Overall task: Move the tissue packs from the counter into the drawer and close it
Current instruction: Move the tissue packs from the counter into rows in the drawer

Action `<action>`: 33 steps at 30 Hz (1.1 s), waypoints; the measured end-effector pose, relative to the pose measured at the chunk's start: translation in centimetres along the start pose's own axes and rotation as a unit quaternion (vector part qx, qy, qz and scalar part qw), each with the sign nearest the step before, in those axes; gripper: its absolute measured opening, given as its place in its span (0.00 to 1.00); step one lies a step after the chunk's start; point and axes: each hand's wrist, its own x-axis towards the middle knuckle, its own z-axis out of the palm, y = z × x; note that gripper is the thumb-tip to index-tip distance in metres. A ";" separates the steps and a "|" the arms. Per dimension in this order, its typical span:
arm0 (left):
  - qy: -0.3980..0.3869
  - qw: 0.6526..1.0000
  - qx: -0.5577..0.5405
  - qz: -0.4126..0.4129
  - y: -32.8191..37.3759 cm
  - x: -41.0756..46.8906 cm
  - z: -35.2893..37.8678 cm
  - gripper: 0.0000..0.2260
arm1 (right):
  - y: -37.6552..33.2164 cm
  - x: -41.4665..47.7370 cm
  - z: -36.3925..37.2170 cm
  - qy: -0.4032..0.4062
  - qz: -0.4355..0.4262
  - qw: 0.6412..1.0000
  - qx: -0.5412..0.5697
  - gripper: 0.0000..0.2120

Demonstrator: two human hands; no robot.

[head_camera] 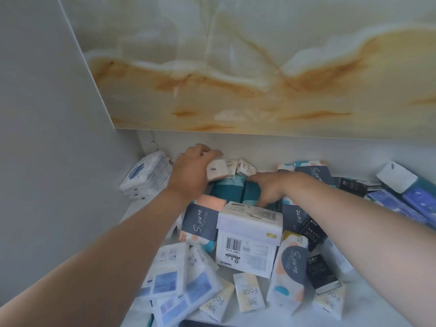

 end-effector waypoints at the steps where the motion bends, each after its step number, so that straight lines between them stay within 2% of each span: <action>1: -0.006 0.999 -0.016 0.049 0.8 0.1 0.2 0.20 | 0.0 0.3 0.0 -0.008 0.006 1.000 -0.001 0.52; 3: -0.070 0.993 -0.013 0.093 2.3 0.0 1.0 0.16 | -0.2 0.6 0.0 0.003 0.028 0.998 -0.050 0.54; 6: -0.212 0.964 0.143 0.066 3.2 0.2 2.1 0.16 | -0.5 0.7 0.0 0.034 0.068 0.989 -0.127 0.49; 8: -0.233 0.944 0.230 0.047 3.5 0.4 2.3 0.16 | -0.3 0.7 0.1 0.036 0.082 0.987 -0.130 0.48; 9: -0.213 0.946 0.239 0.045 3.9 0.5 2.4 0.16 | -0.1 0.8 0.2 0.038 0.083 0.989 -0.120 0.49; 11: -0.156 0.971 0.179 0.041 4.9 0.3 2.6 0.17 | 0.1 0.9 0.4 0.051 0.072 0.991 -0.103 0.48; 12: -0.165 0.981 0.097 0.016 5.2 0.1 2.7 0.17 | 0.1 0.9 0.5 0.056 0.064 0.991 -0.101 0.46; 13: -0.209 0.978 -0.005 -0.025 5.3 -0.1 2.6 0.18 | 0.0 0.9 0.4 0.061 0.060 0.991 -0.101 0.45; 14: -0.275 0.956 -0.085 -0.064 5.3 -0.3 2.7 0.20 | 0.0 0.9 0.4 0.064 0.062 0.991 -0.101 0.44; 15: -0.327 0.935 -0.115 -0.074 5.3 -0.4 2.8 0.23 | -0.1 0.8 0.3 0.061 0.070 0.991 -0.101 0.45; 17: -0.368 0.925 -0.077 -0.060 5.2 -0.3 2.8 0.31 | -0.1 0.8 0.2 0.049 0.087 0.989 -0.106 0.45; 19: -0.372 0.923 -0.066 -0.068 5.2 -0.2 2.8 0.35 | -0.2 0.7 0.1 0.027 0.095 0.988 -0.115 0.43; 23: -0.383 0.917 -0.071 -0.085 5.5 -0.1 3.0 0.37 | -0.2 0.6 -0.2 -0.014 0.099 0.988 -0.117 0.41; 27: -0.360 0.924 -0.079 -0.098 5.6 -0.5 2.8 0.40 | 0.3 0.8 0.0 -0.004 0.108 0.992 -0.059 0.54; 29: -0.341 0.927 -0.107 -0.110 5.7 -0.7 2.8 0.41 | 0.2 0.4 0.1 0.048 0.080 0.995 -0.027 0.55; 33: -0.251 0.923 -0.249 -0.151 6.1 -1.2 2.6 0.50 | 0.2 -1.8 -0.3 0.248 -0.013 0.968 -0.039 0.53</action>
